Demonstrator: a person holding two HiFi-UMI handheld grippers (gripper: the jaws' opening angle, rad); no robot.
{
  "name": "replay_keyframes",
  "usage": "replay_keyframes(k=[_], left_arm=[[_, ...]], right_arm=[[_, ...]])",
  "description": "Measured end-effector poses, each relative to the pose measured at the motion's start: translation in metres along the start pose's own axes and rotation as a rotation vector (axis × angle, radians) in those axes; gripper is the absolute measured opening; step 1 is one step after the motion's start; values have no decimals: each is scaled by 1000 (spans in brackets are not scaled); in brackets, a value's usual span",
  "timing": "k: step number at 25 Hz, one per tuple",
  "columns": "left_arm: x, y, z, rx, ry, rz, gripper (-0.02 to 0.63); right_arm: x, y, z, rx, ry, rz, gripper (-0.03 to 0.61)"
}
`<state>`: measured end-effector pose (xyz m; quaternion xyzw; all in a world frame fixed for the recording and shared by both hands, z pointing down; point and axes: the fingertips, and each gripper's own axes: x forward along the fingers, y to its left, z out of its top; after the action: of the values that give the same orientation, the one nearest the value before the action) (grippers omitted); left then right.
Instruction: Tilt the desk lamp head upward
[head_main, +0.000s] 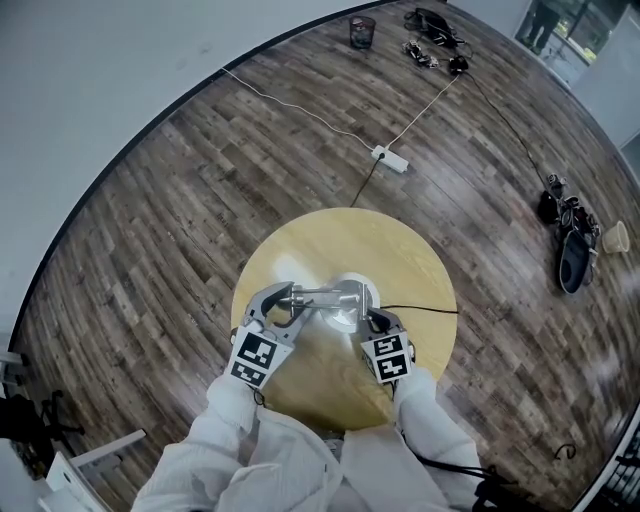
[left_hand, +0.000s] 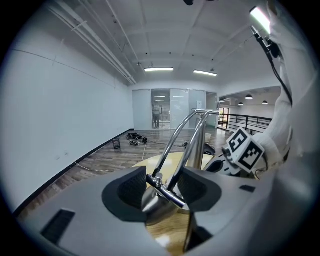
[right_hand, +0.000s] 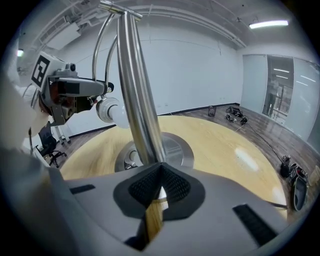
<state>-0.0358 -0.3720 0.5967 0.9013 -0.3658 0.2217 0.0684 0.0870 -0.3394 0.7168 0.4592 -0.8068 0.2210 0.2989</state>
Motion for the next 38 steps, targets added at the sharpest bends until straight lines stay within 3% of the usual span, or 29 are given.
replay_keyframes(k=[15, 25, 32, 38], left_arm=[[-25, 7, 12, 31, 19, 55, 199], [-53, 15, 42, 205, 152, 172, 199], [-73, 9, 82, 445, 264, 296, 199], [-75, 0, 99, 521, 371, 295, 199]], right_arm=[[-1, 1, -1, -7, 16, 3, 9], [-2, 3, -2, 9, 14, 15, 9], [-6, 0, -6, 16, 10, 13, 9], [-9, -2, -7, 51, -3, 21, 9]])
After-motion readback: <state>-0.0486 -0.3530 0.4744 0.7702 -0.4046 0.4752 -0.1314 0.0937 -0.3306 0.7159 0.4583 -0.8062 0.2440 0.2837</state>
